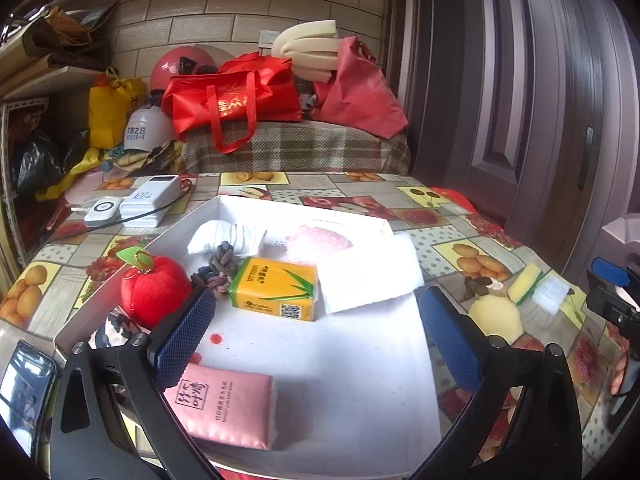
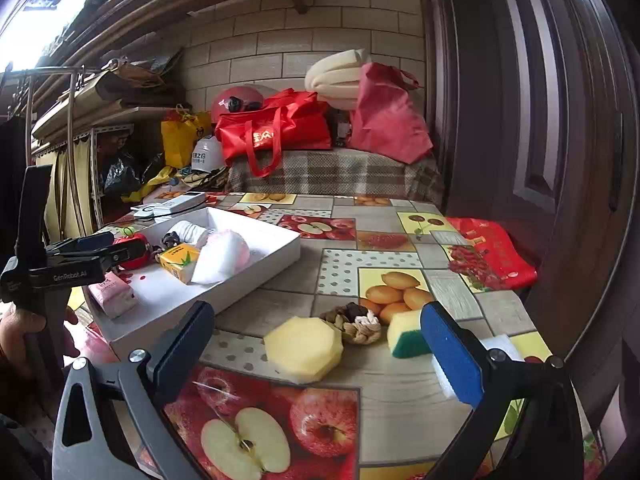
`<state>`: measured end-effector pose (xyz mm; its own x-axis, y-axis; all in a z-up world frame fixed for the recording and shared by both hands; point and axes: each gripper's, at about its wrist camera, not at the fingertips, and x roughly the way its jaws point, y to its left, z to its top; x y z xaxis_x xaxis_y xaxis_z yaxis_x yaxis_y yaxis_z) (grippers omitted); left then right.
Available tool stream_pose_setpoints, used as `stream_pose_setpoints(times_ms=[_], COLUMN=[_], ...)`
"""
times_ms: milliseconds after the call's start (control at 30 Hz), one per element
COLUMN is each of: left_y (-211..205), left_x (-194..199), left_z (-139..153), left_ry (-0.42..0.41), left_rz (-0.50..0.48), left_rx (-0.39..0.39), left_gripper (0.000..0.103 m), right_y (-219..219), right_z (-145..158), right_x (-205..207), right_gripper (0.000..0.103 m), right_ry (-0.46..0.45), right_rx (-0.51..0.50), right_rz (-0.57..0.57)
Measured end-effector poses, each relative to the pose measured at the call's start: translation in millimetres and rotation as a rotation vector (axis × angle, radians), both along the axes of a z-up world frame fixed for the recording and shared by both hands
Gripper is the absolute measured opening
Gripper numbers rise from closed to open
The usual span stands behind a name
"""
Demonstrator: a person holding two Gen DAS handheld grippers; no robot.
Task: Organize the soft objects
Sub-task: 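Grasp the yellow sponge with the left tool while the right grasps another white foam block, then carry sponge and foam block into the box and open both tools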
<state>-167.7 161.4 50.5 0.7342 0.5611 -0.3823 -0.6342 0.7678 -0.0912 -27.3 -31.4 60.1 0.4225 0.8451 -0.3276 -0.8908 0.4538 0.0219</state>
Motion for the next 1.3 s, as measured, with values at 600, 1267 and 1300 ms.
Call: stream_pose_setpoints(times_ms=[600,1267,1300], left_y=[-72,-82,-86], left_x=[122,180,176], left_z=[-25,-28,-25], left_ry=[0.239,0.336,0.318], left_rz=[-0.256,-0.289,-0.287], left_rx=[-0.17,-0.085,-0.059], left_gripper=[0.103,0.059,0.059], right_y=[-18,-6,-9], right_z=[-44,-53,-50], right_x=[121,137,137], right_gripper=[0.103,0.094,0.094], right_ry=[0.201,0.231,0.23], right_rx=[-0.256,-0.343,-0.318], right_rz=[-0.167,-0.139,-0.15])
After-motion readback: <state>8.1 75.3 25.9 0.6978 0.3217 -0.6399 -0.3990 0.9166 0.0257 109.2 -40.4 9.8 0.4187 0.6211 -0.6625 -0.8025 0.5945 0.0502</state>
